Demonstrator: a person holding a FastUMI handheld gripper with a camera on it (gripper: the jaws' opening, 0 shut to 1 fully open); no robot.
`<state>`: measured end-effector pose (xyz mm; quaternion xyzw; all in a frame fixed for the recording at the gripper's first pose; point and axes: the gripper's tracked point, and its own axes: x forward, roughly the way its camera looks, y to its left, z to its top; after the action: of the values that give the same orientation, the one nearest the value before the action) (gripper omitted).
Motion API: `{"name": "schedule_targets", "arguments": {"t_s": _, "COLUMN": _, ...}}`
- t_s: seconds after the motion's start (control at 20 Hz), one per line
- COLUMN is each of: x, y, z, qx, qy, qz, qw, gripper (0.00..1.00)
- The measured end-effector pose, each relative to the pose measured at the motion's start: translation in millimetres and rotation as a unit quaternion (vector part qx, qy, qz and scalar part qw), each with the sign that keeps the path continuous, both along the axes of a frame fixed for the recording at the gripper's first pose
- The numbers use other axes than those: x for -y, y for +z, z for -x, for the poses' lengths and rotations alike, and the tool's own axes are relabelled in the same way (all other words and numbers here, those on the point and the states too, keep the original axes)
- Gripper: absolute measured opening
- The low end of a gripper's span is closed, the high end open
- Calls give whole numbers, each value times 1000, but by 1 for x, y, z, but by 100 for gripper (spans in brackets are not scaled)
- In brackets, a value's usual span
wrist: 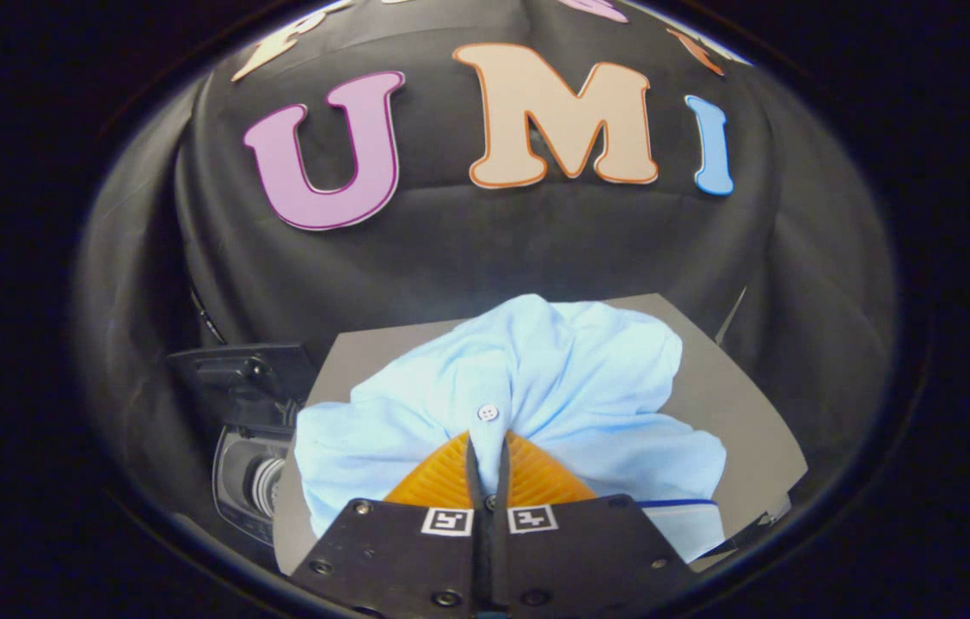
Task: Put the clothes into the washing machine and then close the washing machine lid.
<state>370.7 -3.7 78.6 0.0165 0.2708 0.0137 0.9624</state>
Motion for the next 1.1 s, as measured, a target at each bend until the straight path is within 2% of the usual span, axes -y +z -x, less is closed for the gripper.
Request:
{"name": "schedule_targets", "arguments": {"t_s": 0.15, "x": -2, "y": 27, "z": -2, "qx": 18, "qy": 5, "qz": -22, "qw": 1000, "gripper": 1}}
{"name": "schedule_targets", "arguments": {"t_s": 0.4, "x": -21, "y": 85, "z": -11, "qx": 58, "qy": 47, "qz": -79, "qw": 994, "gripper": 1}}
{"name": "schedule_targets", "arguments": {"t_s": 0.8, "x": -160, "y": 119, "z": 9, "qx": 96, "qy": 120, "qz": -105, "qw": 982, "gripper": 0}}
{"name": "schedule_targets", "arguments": {"t_s": 1.1, "x": -263, "y": 83, "z": 10, "qx": 88, "qy": 174, "qz": -125, "qw": 973, "gripper": 0}}
